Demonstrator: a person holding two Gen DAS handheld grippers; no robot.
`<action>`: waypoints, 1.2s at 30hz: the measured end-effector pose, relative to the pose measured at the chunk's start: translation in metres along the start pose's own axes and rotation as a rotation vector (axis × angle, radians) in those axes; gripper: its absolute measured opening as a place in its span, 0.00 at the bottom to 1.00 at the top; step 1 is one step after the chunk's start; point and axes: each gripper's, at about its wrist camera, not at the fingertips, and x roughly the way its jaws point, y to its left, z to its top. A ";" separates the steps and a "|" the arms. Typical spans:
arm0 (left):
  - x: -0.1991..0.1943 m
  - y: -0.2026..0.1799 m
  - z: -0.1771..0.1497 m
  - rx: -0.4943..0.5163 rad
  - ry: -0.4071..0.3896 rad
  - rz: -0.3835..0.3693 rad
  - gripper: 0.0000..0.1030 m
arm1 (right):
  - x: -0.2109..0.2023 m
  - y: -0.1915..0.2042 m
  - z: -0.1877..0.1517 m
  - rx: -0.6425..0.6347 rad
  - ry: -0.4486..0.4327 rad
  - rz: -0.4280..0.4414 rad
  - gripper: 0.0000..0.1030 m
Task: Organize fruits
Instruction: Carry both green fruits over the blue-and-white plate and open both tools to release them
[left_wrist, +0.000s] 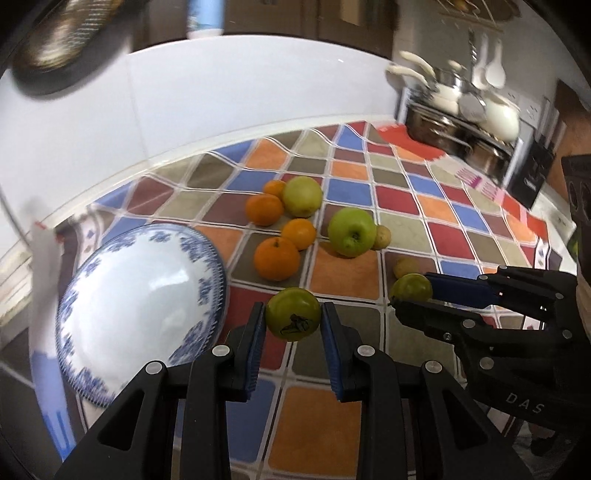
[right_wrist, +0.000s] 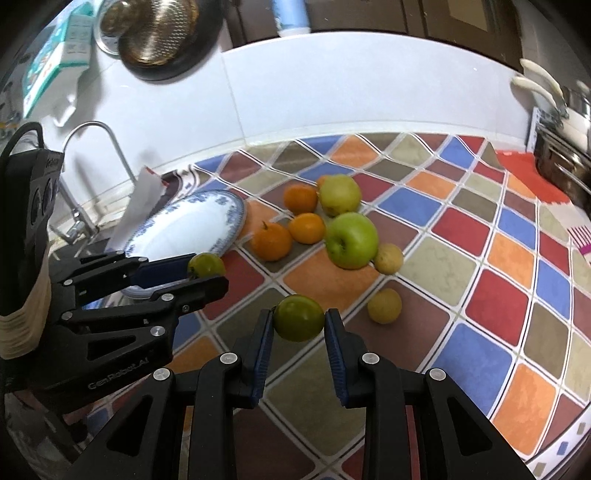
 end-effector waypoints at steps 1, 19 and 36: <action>-0.003 0.000 0.000 -0.010 -0.005 0.011 0.29 | -0.001 0.002 0.001 -0.006 -0.004 0.005 0.29; -0.059 0.059 -0.003 -0.173 -0.121 0.263 0.29 | -0.003 0.063 0.051 -0.182 -0.135 0.163 0.29; -0.013 0.143 0.005 -0.255 -0.059 0.328 0.29 | 0.089 0.122 0.099 -0.263 -0.062 0.215 0.29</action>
